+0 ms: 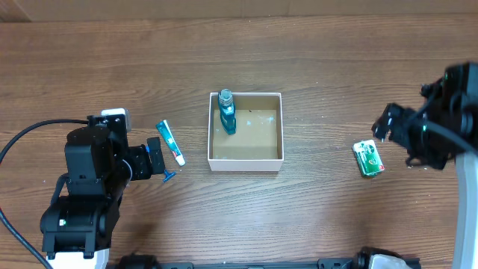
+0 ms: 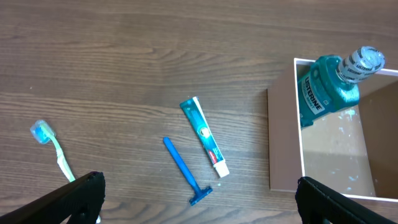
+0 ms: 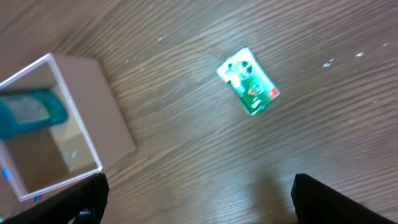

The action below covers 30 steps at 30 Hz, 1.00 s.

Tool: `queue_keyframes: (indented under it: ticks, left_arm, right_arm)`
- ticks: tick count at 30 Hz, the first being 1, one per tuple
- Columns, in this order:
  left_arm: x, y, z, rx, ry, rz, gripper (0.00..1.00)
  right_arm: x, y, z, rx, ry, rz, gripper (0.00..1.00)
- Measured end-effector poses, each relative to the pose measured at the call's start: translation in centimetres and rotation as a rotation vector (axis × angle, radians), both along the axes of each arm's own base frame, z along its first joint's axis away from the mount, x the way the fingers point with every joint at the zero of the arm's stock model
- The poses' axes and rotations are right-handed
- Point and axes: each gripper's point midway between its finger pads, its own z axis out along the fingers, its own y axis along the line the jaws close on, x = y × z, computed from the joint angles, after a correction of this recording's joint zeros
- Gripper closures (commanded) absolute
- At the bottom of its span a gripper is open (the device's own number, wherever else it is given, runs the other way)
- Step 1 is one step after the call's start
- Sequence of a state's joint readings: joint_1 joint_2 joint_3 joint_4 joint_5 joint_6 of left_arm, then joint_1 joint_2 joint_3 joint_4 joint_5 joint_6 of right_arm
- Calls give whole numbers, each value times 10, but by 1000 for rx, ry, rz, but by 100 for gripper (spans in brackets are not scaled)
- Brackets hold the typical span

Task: Pack container
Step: 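Move the right gripper to the green soap bar and grasp it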

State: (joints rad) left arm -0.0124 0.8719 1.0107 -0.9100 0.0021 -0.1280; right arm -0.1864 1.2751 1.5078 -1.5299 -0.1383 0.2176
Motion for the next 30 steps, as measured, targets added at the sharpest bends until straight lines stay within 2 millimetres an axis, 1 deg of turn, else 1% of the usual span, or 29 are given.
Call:
queue_keyframes:
  ticks: [2, 3, 5, 8, 10, 11, 13, 15, 18, 21, 25, 27, 30]
  left_arm:
    - [0, 0, -1, 1, 6, 1, 0]
    - [1, 0, -2, 1, 10, 1, 0]
    - [2, 0, -5, 2, 21, 2, 0]
    - [4, 0, -8, 2, 37, 2, 0]
    - [4, 0, -9, 2, 40, 2, 0]
    - [4, 0, -9, 2, 40, 2, 0]
    - [4, 0, -9, 2, 41, 2, 0]
    - [3, 0, -9, 2, 42, 2, 0]
    - [3, 0, -10, 2, 43, 2, 0]
    - [3, 0, -10, 2, 43, 2, 0]
    - [3, 0, -9, 2, 42, 2, 0]
    - [3, 0, -10, 2, 43, 2, 0]
    - [3, 0, -10, 2, 43, 2, 0]
  right_arm:
    - [-7, 5, -8, 14, -47, -7, 0]
    - [-7, 5, -16, 17, -58, -10, 0]
    - [1, 4, -45, 23, -55, -14, 0]
    - [21, -7, -95, -13, -10, -17, 0]
    - [30, -13, -115, -54, 14, 26, 0]
    - [39, -17, -130, -68, 37, 54, 0]
    - [53, -21, -146, -100, 47, 122, 0]
    - [56, -23, -167, -115, 99, 192, 0]
    - [51, -29, -196, -138, 198, 257, 0]
    - [47, -34, -219, -155, 271, 297, 0]
    - [48, -35, -236, -151, 306, 316, 0]
    - [50, -35, -242, -150, 311, 319, 0]
    - [54, -36, -244, -157, 296, 316, 0]
